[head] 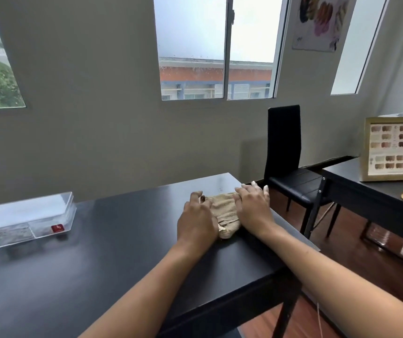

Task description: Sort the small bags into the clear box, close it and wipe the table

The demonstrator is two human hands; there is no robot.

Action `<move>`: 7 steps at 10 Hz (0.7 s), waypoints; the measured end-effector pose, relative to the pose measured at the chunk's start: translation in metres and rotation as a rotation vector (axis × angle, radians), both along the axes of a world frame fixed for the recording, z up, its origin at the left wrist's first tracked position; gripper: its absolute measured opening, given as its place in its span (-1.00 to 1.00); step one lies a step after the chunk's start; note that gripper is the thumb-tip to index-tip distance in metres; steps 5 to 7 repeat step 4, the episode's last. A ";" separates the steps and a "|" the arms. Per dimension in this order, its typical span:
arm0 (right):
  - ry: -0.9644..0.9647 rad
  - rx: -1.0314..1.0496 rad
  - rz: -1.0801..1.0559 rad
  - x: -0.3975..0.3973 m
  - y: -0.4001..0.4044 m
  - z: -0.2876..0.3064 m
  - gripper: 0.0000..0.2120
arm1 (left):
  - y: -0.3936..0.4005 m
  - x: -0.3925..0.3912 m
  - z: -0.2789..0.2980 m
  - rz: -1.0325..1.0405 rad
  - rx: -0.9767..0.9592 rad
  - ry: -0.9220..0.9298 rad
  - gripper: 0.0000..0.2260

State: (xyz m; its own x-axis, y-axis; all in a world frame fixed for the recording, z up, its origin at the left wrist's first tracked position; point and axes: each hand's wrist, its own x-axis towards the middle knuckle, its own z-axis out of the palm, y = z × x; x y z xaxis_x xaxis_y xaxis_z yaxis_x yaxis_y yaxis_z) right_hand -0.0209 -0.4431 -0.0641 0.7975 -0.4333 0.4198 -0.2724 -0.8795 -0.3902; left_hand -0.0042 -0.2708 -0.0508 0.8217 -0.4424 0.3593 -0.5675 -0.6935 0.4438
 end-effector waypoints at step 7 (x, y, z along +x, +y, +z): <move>-0.079 0.035 0.283 -0.004 0.093 -0.005 -0.67 | 0.084 -0.014 -0.002 0.013 -0.048 -0.046 -0.59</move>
